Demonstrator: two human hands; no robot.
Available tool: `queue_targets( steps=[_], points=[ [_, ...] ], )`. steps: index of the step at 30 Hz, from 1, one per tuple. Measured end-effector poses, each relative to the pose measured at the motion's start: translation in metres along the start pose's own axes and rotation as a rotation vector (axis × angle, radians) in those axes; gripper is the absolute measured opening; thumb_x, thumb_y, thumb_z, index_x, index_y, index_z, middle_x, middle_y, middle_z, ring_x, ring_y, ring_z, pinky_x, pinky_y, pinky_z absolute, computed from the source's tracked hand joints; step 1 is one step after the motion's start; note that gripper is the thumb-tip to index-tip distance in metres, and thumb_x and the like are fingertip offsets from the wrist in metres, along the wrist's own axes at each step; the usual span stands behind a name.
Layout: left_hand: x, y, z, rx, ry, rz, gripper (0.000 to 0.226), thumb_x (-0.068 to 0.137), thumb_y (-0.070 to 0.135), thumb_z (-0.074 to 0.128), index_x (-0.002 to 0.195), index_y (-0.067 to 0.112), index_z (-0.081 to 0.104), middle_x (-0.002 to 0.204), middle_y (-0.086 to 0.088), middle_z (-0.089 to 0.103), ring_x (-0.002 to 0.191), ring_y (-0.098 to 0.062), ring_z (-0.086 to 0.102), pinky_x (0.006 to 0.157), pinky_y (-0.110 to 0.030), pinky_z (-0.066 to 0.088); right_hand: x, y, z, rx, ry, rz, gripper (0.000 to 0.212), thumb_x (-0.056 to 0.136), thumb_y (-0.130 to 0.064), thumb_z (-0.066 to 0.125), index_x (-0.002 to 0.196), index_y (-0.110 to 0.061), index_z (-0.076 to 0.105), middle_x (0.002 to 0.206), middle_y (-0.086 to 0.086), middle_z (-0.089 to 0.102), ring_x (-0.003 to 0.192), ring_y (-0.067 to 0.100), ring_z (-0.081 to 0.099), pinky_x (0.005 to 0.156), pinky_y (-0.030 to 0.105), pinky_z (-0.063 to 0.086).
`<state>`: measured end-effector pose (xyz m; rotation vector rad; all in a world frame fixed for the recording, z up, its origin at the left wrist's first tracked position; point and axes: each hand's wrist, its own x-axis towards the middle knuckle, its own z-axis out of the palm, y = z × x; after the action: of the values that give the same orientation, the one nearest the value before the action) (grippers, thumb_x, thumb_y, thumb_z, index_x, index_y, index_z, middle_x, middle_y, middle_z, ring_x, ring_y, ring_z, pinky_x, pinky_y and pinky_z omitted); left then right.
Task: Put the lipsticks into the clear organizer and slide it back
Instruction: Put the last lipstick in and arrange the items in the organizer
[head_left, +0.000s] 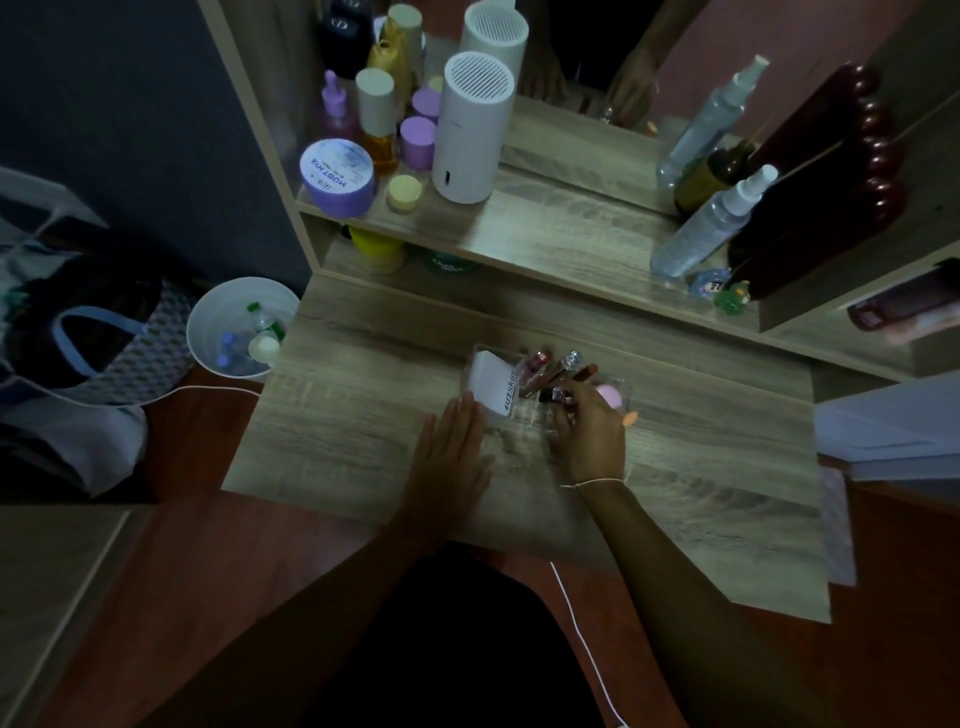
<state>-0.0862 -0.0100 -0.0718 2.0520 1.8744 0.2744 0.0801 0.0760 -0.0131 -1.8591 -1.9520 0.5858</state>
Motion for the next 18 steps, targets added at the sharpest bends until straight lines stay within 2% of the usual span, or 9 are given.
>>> queue_targets(
  steps=[8, 13, 16, 18],
  points=[
    [-0.002, -0.002, 0.005, -0.066, 0.011, 0.005, 0.072, 0.090, 0.043, 0.040, 0.146, 0.004, 0.018, 0.153, -0.022, 0.021, 0.142, -0.036, 0.019, 0.113, -0.056, 0.020, 0.000, 0.000, 0.002, -0.015, 0.026, -0.033, 0.031, 0.085, -0.002, 0.062, 0.114, -0.012, 0.066, 0.100, 0.015, 0.073, 0.089, 0.030, 0.069, 0.078, 0.049, 0.057],
    [-0.006, -0.001, 0.003, -0.097, 0.014, 0.021, 0.070, 0.091, 0.043, 0.036, 0.146, 0.002, 0.020, 0.153, -0.023, 0.021, 0.142, -0.037, 0.020, 0.113, -0.057, 0.024, -0.006, 0.002, 0.001, -0.012, 0.058, -0.055, 0.030, 0.085, -0.003, 0.063, 0.113, -0.012, 0.066, 0.092, 0.015, 0.074, 0.079, 0.032, 0.070, 0.071, 0.046, 0.059],
    [-0.007, 0.001, 0.000, -0.112, 0.025, 0.025, 0.069, 0.091, 0.042, 0.038, 0.145, 0.001, 0.022, 0.152, -0.025, 0.023, 0.141, -0.039, 0.022, 0.112, -0.058, 0.026, -0.011, 0.003, 0.001, -0.012, 0.090, -0.069, 0.029, 0.084, -0.004, 0.064, 0.112, -0.012, 0.067, 0.095, 0.016, 0.074, 0.078, 0.034, 0.070, 0.066, 0.042, 0.058],
    [-0.007, 0.002, -0.002, -0.111, 0.023, 0.021, 0.069, 0.091, 0.042, 0.038, 0.144, 0.001, 0.023, 0.151, -0.026, 0.024, 0.140, -0.040, 0.023, 0.112, -0.059, 0.026, -0.015, 0.003, 0.001, -0.010, 0.096, -0.098, 0.030, 0.083, -0.001, 0.065, 0.112, -0.012, 0.066, 0.097, 0.017, 0.073, 0.080, 0.035, 0.070, 0.065, 0.045, 0.059]
  ],
)
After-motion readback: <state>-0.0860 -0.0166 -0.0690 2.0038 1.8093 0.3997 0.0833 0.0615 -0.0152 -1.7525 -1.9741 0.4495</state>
